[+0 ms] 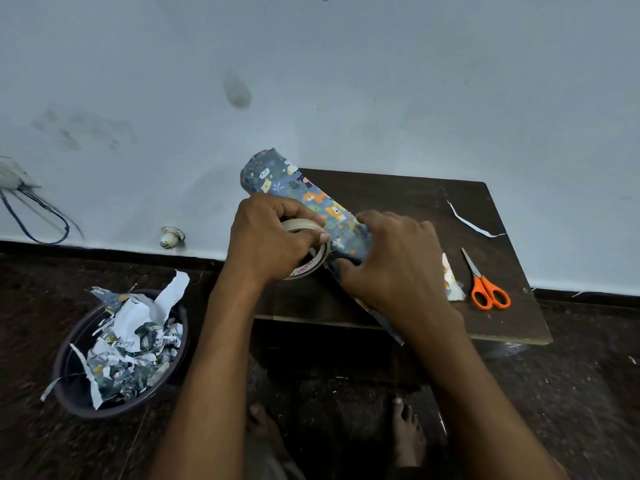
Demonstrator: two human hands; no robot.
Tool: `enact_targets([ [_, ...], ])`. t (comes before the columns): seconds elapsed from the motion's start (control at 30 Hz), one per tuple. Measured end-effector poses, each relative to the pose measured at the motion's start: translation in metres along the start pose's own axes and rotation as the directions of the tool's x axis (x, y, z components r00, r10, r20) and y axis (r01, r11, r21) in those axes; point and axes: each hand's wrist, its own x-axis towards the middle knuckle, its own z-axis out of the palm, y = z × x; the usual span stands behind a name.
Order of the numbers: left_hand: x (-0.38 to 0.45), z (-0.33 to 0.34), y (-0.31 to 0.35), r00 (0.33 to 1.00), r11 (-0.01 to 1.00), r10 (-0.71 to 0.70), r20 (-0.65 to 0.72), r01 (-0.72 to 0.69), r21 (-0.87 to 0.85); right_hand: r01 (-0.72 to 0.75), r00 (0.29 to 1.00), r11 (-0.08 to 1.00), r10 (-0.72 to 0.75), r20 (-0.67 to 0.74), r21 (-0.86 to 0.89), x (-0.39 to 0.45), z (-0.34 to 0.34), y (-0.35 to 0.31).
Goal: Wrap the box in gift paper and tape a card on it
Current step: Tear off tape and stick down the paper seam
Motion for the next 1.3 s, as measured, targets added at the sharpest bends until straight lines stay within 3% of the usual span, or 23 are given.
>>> enact_targets([
  [0.27, -0.008, 0.005, -0.003, 0.998, 1.000, -0.006, -0.057, 0.005, -0.012, -0.058, 0.997, 0.998, 0.059, -0.041, 0.030, 0.003, 0.015, 0.006],
  [0.63, -0.016, 0.004, -0.004, 0.994, 0.999, -0.030, -0.100, 0.028, -0.024, -0.014, 0.998, 1.000, 0.015, -0.063, 0.021, -0.002, 0.020, 0.010],
  [0.7, -0.016, 0.003, -0.003, 0.995, 0.999, -0.032, -0.098, 0.030, -0.024, -0.012, 0.998, 0.987, 0.023, -0.066, 0.161, -0.003, 0.010, 0.014],
  [0.8, -0.016, 0.002, -0.003, 0.995, 0.999, -0.037, -0.092, 0.034, -0.030, -0.084, 0.977, 0.873, 0.167, -0.133, 0.480, -0.003, -0.012, 0.037],
  [0.9, -0.017, 0.002, -0.004, 0.995, 0.999, -0.032, -0.095, 0.029, -0.032, -0.295, 0.913, 0.883, 0.374, -0.166, 0.366, -0.002, -0.019, 0.084],
  [1.03, -0.021, 0.003, -0.006, 0.994, 0.998, -0.035, -0.104, 0.029, -0.059, -0.540, 0.836, 0.825, 0.548, -0.006, 0.165, -0.013, -0.009, 0.128],
  [1.2, -0.031, 0.007, -0.009, 0.987, 0.996, -0.041, -0.154, 0.029, -0.083, -0.539, 0.842, 0.821, 0.533, 0.088, 0.186, -0.017, -0.009, 0.139],
  [1.3, -0.033, 0.007, -0.009, 0.984, 0.997, -0.026, -0.174, 0.013, -0.073, -0.534, 0.843, 0.827, 0.536, 0.041, 0.175, -0.023, -0.017, 0.138],
])
